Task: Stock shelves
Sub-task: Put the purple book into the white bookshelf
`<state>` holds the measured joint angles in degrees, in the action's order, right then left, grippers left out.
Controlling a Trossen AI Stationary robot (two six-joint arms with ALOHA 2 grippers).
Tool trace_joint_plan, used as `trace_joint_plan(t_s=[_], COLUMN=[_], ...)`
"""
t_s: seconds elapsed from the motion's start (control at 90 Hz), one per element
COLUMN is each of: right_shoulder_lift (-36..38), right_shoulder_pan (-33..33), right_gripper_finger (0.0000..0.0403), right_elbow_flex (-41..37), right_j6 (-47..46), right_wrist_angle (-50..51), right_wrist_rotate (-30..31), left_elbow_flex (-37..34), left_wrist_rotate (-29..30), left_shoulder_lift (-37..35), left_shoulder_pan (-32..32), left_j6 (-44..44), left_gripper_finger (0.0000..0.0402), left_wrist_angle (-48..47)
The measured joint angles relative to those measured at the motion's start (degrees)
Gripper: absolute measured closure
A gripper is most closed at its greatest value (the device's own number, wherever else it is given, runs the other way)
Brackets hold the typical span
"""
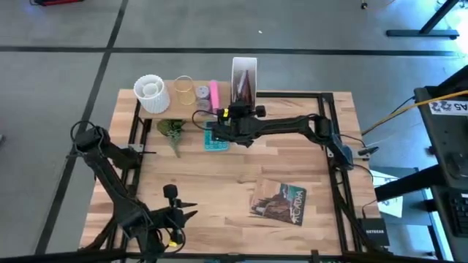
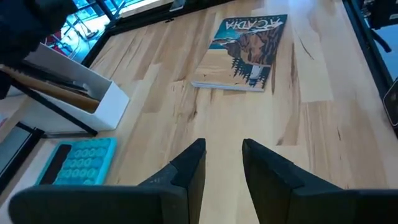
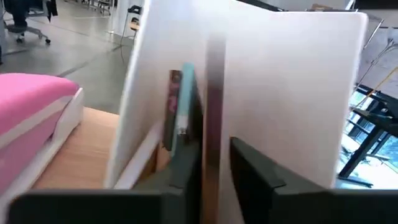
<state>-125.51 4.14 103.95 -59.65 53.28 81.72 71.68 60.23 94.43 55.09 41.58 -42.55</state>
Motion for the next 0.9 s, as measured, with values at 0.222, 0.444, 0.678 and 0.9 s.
trace_joint_plan(t_s=[0.222, 0.444, 0.678, 0.9], right_shoulder_lift=[-0.1, 0.4, 0.6, 0.6], right_shoulder_pan=[-3.3, -9.9, -12.0, -12.2], right_gripper_finger=[0.0244, 0.0299, 0.0314, 0.0293], right_elbow_flex=[-0.2, 1.0, 3.0, 3.0], right_j6=[0.6, 0.1, 0.7, 1.0], right_wrist_angle=[2.6, 5.9, 11.3, 19.1], right_wrist_rotate=[3.2, 5.3, 5.8, 6.1], left_elbow_flex=[0.0, 0.0, 0.0, 0.0], left_wrist_rotate=[0.0, 0.0, 0.0, 0.0], left_shoulder_lift=[0.0, 0.0, 0.0, 0.0], left_shoulder_pan=[0.0, -0.1, -0.4, -1.2], left_j6=[0.1, 0.0, 0.3, -0.3], left_gripper_finger=[0.0312, 0.0312, 0.0311, 0.0311], left_wrist_angle=[0.0, 0.0, 0.3, 1.6])
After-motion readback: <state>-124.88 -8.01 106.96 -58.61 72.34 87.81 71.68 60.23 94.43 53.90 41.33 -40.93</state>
